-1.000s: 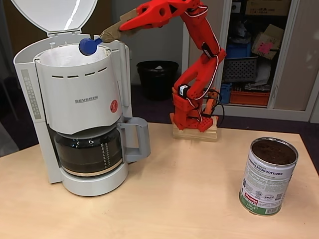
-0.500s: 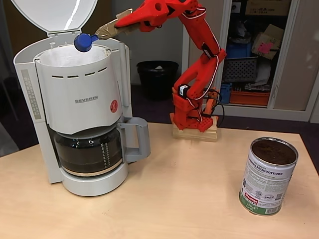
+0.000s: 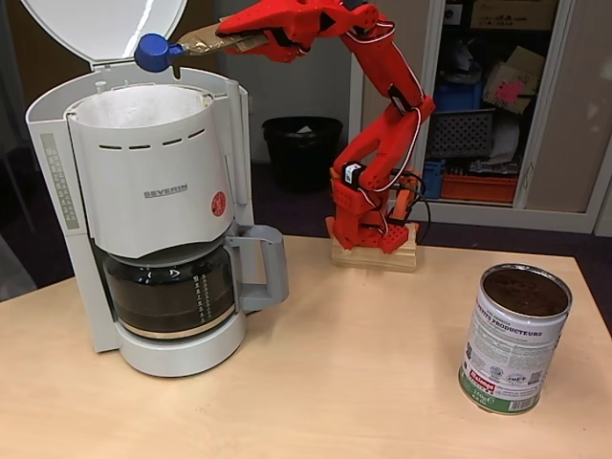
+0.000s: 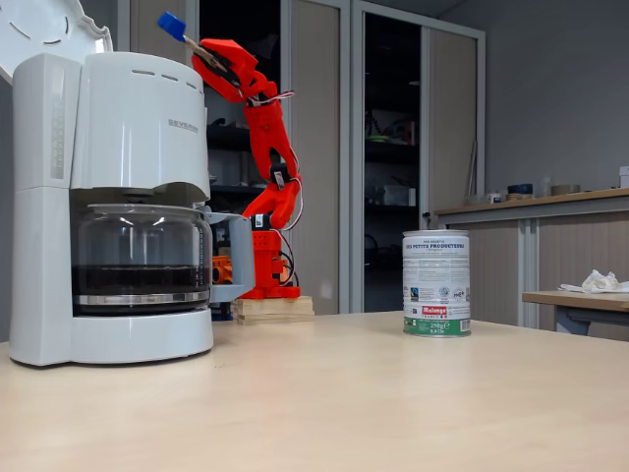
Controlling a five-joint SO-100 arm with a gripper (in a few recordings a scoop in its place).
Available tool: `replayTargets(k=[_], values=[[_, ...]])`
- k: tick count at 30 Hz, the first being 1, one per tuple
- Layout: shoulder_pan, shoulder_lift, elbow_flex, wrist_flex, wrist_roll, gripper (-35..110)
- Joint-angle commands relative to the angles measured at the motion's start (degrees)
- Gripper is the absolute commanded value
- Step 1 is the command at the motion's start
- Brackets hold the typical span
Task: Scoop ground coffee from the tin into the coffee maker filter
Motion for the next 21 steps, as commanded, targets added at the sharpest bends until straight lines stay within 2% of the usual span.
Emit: replayTargets(k=[1,6,21], values=[[0.88,0.35,-1.14,0.35,-5.10,0],[0.79,-2.37,-7.73,6.86,-21.27,0],[-0.62,-1.14,-10.72,12.57,-78.31,0]])
